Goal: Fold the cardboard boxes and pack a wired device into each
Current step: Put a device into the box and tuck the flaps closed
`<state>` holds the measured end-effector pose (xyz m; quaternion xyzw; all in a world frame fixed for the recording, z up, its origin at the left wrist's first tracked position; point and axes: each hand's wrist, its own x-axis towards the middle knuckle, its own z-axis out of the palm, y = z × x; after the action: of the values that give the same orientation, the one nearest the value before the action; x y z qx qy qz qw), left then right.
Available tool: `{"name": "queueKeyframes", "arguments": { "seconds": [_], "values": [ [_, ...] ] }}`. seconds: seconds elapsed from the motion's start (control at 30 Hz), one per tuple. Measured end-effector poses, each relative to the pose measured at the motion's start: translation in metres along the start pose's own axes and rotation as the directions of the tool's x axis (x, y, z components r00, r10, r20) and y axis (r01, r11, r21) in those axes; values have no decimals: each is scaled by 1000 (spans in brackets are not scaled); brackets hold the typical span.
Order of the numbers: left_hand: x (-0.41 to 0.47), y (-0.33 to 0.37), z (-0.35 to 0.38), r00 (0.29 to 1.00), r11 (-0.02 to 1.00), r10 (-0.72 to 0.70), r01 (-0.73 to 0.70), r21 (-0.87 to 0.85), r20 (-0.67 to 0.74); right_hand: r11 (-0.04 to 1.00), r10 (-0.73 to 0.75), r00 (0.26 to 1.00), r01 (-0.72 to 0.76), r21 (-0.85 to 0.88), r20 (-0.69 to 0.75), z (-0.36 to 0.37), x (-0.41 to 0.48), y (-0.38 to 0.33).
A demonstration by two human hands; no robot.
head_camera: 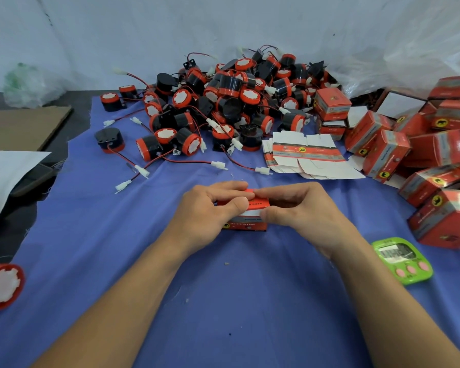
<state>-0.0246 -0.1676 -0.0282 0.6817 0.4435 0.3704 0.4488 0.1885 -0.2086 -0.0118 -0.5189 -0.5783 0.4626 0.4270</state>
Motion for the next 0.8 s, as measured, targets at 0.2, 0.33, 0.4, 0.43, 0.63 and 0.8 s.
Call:
{"name": "queueKeyframes", "arguments": {
  "seconds": [0.2, 0.33, 0.4, 0.43, 0.63, 0.8],
  "values": [
    [1, 2, -1, 1000, 1000, -13, 13, -5, 0, 986, -22, 993, 2, -169, -114, 7, 0, 0],
    [1, 3, -3, 1000, 999, -31, 31, -17, 4, 970, -67, 989, 32, -241, -136, 9, 1, -1],
    [0, 2, -2, 1000, 1000, -18, 18, -19, 8, 976, -43, 994, 21, -215, -99, 6, 1, 1],
    [-1, 2, -2, 1000, 1000, -13, 13, -22, 7, 985, -23, 997, 9, -173, -79, 4, 1, 1],
    [0, 0, -2, 1000, 1000, -1, 1, 2, 7, 991, 16, 998, -24, 132, 63, -2, 1, 1],
    [0, 1, -5, 999, 1000, 12, -12, 20, 35, 1000, 11, 995, -13, 18, 99, -7, -1, 4]
  ]
}}
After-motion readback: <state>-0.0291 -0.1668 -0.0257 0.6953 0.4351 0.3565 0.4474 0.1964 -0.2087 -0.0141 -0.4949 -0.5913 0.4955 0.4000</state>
